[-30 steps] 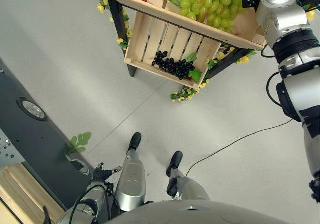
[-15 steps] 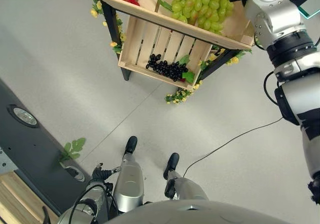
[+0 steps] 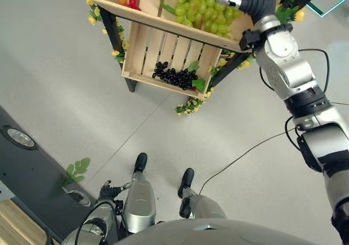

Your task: Pick up the fruits from the basket on one side to the basket on the other side

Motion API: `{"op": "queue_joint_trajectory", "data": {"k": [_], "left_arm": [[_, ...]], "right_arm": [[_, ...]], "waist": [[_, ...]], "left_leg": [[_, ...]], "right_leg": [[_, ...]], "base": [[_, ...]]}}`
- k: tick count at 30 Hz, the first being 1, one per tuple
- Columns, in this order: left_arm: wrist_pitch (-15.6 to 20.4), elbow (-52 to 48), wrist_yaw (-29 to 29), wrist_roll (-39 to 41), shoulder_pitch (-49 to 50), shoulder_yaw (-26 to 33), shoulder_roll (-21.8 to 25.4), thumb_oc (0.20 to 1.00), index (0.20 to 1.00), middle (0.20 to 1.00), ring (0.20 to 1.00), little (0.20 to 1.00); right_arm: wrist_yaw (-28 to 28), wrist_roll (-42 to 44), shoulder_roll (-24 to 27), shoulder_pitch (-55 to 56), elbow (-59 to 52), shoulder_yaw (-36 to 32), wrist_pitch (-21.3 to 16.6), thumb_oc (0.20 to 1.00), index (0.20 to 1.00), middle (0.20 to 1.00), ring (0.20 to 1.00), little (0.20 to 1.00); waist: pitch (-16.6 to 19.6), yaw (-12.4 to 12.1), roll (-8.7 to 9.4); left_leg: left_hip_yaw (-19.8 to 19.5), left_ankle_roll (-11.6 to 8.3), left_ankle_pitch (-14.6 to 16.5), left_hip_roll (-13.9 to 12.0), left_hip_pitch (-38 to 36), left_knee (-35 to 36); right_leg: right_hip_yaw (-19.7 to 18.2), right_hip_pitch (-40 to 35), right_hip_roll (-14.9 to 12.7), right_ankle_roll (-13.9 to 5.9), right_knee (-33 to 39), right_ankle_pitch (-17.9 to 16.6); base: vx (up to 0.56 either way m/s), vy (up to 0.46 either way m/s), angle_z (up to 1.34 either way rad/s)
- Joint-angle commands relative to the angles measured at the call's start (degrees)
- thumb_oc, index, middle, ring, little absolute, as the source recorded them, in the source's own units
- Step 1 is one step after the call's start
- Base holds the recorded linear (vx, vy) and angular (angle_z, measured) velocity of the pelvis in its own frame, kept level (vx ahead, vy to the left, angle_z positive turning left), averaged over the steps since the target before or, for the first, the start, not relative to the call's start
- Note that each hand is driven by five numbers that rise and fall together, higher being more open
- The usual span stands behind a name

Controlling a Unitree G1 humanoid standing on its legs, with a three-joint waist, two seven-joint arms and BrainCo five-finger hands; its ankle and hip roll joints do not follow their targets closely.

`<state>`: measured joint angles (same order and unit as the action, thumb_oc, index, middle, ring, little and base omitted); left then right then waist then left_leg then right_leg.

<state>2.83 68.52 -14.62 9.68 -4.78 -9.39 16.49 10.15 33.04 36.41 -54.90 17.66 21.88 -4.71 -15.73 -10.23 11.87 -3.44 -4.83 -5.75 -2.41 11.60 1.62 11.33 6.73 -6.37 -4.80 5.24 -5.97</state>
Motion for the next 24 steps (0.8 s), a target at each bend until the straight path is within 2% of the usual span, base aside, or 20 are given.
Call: {"op": "queue_joint_trajectory", "data": {"k": [1,6,14,24], "left_arm": [[-0.5,3.1,-0.3,-1.5,0.0,1.3,-1.4,1.000,1.000,1.000,1.000,1.000],[-1.1,3.0,-0.2,-2.3,0.6,2.3,-2.1,1.000,1.000,1.000,1.000,1.000],[-1.7,3.6,0.6,-4.8,0.9,2.4,-2.9,1.000,1.000,1.000,1.000,1.000],[-1.7,2.8,2.3,-7.5,-0.2,1.4,-3.6,1.000,1.000,1.000,1.000,1.000]], "right_arm": [[-0.3,-1.9,1.4,0.2,-3.6,-2.9,-3.3,1.000,1.000,1.000,1.000,1.000],[-1.2,-4.4,-0.7,8.2,-9.0,-5.8,-2.9,1.000,1.000,1.000,1.000,1.000],[-2.4,-7.0,-4.6,16.6,-11.4,-8.2,-2.6,1.000,1.000,1.000,1.000,1.000],[-3.9,-11.3,-8.1,26.4,-15.1,-11.4,-2.3,1.000,1.000,1.000,1.000,1.000]], "waist": [[2.4,0.2,-0.84],[3.3,0.6,-1.27],[4.8,1.1,-1.91],[6.7,2.9,-3.41]], "left_leg": [[-1.8,2.03,1.6,3.2,-0.3,2.2],[-1.7,2.24,2.1,3.3,-1.3,2.1],[-1.6,2.72,2.9,3.8,-3.2,2.1],[-1.0,3.30,3.9,4.2,-5.7,2.3]], "right_leg": [[0.3,-1.2,-2.6,-4.62,-0.2,0.9],[0.6,-2.3,-2.7,-4.51,-0.2,1.3],[0.6,-4.2,-2.9,-4.46,-0.3,1.9],[0.3,-6.0,-3.5,-4.52,-0.8,2.8]], "base": [[0.00,0.000,0.00],[0.00,0.000,0.00],[0.01,0.003,0.00],[0.03,0.017,0.00]]}}
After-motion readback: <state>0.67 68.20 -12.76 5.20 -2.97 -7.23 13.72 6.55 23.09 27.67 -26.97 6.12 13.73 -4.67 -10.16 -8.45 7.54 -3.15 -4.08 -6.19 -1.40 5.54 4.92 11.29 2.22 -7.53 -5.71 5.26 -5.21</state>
